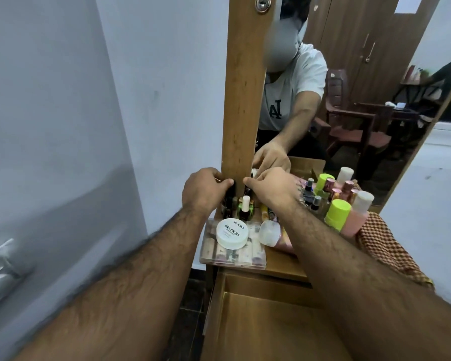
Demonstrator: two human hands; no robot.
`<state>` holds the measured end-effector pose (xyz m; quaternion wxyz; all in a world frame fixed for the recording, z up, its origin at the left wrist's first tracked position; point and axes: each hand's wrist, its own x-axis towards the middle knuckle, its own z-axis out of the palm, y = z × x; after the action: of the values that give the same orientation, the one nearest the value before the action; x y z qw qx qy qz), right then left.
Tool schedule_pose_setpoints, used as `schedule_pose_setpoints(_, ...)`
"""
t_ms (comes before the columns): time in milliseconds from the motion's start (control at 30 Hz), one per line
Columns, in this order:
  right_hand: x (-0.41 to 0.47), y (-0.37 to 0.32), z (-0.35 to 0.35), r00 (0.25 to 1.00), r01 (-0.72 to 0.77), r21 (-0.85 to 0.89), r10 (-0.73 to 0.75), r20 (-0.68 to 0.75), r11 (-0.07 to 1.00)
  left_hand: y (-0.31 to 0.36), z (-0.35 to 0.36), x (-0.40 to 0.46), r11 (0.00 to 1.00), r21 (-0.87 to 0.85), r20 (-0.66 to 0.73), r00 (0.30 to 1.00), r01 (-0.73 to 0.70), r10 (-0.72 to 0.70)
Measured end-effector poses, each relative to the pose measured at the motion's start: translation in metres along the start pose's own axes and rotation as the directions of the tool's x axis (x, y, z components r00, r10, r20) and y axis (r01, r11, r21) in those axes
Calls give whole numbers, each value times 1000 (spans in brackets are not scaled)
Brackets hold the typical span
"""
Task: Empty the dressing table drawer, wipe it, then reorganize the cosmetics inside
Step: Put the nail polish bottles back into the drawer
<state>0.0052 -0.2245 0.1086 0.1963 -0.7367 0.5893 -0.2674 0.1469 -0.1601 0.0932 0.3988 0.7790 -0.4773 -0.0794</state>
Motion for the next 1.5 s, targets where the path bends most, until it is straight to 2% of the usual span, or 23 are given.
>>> schedule_pose_setpoints(200, 0, -14, 8, 996, -83, -122, 78, -42, 989, 14, 12, 3, 991, 115, -5, 997, 73, -72)
schedule_pose_setpoints(367, 0, -21, 6, 992, -128, -105, 126, -27, 986, 17, 13, 4, 986, 98, 0, 991, 135, -136)
schedule_pose_setpoints(800, 0, -17, 3, 992, -26, -36, 22, -121, 999, 20, 17, 2, 990, 141, -28, 999, 30, -26)
schedule_pose_setpoints(900, -1, -16, -5, 988, -1, 9, 2, -153, 1000, 21, 16, 1, 995, 98, -78, 997, -11, 19)
schedule_pose_setpoints(1100, -10, -15, -33, 970, 87, 48, -73, -231, 995, 34, 0, -5, 988, -135, -138, 989, -72, 53)
schedule_pose_setpoints(1333, -30, -22, -75, 923, 180, 128, -123, -366, 975, 61, -39, -27, 953, -227, -256, 956, -202, 142)
schedule_pose_setpoints(1400, -41, -24, -86, 918, 200, 135, -138, -371, 970, 64, -47, -40, 949, -244, -256, 957, -199, 135)
schedule_pose_setpoints(1500, -68, -21, -100, 940, 224, 205, -156, -302, 953, 64, -55, -71, 952, -247, -221, 967, -184, 129)
